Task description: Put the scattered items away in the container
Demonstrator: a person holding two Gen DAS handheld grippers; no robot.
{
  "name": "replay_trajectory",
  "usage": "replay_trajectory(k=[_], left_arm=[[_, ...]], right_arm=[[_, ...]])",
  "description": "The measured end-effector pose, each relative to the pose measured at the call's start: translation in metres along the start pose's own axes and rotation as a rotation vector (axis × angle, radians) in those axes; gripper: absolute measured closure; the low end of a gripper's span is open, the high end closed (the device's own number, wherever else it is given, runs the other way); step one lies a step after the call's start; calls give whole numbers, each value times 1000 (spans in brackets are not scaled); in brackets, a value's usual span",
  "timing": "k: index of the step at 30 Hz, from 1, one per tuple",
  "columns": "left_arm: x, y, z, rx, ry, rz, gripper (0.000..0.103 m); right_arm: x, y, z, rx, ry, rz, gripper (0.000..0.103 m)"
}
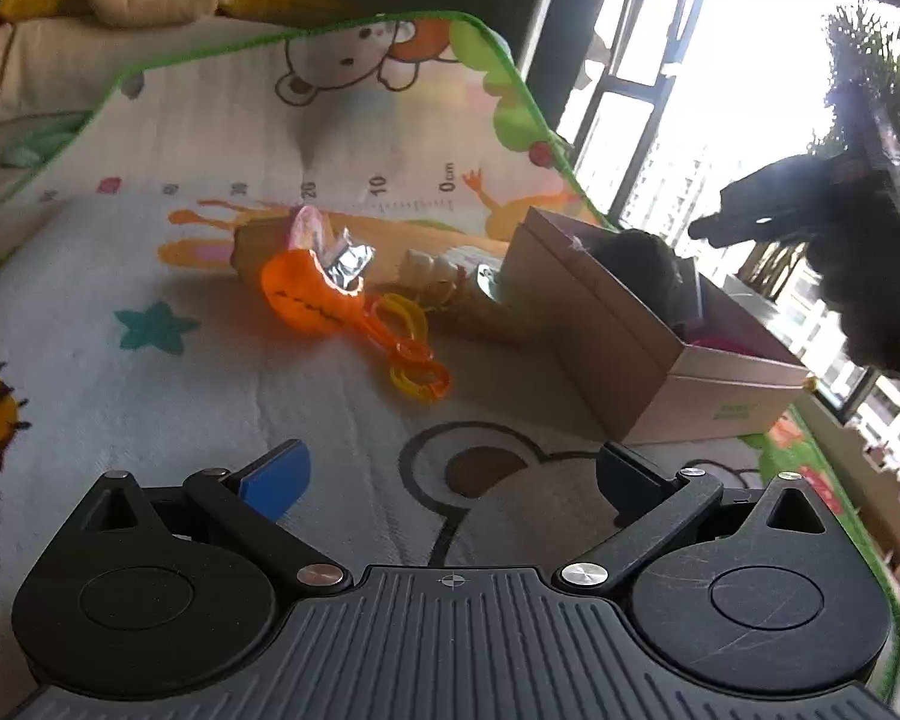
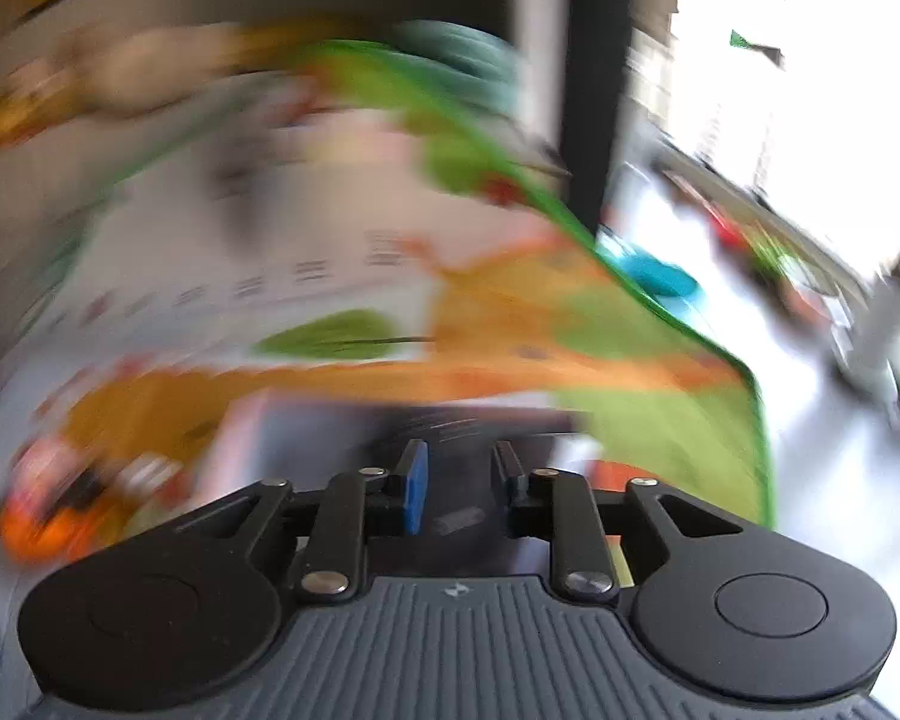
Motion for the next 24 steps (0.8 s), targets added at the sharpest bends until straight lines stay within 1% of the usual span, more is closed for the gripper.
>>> replay_trajectory(k=[1, 3, 5, 6, 9, 10, 12, 13, 15, 17, 18, 19, 20, 23, 24], left_arm=[[0, 1, 0, -10, 2, -6, 0], [0, 3, 0, -25, 4, -15, 0], [0, 3, 0, -29, 2, -18, 0], [1, 3, 0, -29, 2, -18, 0], [0, 3, 0, -29, 2, -19, 0], [0, 3, 0, -29, 2, -18, 0], [0, 3, 0, -28, 2, -17, 0], [0, 2, 0, -26, 2, -16, 0], [1, 1, -1, -19, 3, -12, 0], [1, 0, -1, -14, 5, -9, 0], [1, 0, -1, -11, 5, -8, 0], [0, 0, -1, -10, 5, -8, 0], [0, 0, -1, -10, 6, -8, 0], [0, 1, -1, -17, 7, -12, 0], [0, 1, -1, -18, 6, -12, 0]], right_arm=[[10, -10, 4, 1, -8, -45, 82], [26, -21, 9, -40, -23, -122, 82], [39, -25, 8, -76, -19, -180, 82], [44, -27, 7, -86, -13, -195, 82], [48, -26, 2, -105, 14, -188, 82], [47, -25, -1, -121, 24, -178, 84], [42, -23, -11, -175, 42, -184, 84], [39, -22, -15, -198, 60, -176, 86], [34, -23, -24, -247, 100, -159, 87], [27, -25, -28, -272, 109, -141, 87], [23, -27, -25, -264, 94, -142, 87], [17, -30, -20, -230, 67, -138, 86], [12, -33, -13, -171, 45, -112, 86], [5, -36, -2, 59, 61, 46, 86], [5, -34, -2, 109, 70, 81, 86]])
Point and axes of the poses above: each gripper's, at about its wrist camera, not at the fingertips, and x roughly the way its jaws point, y to its left, z to its top, the point moved 8 cm from there along x, roughly the way its jaws point, and after that the axes turned 2 degrees about -z, right-handed, at the moved point
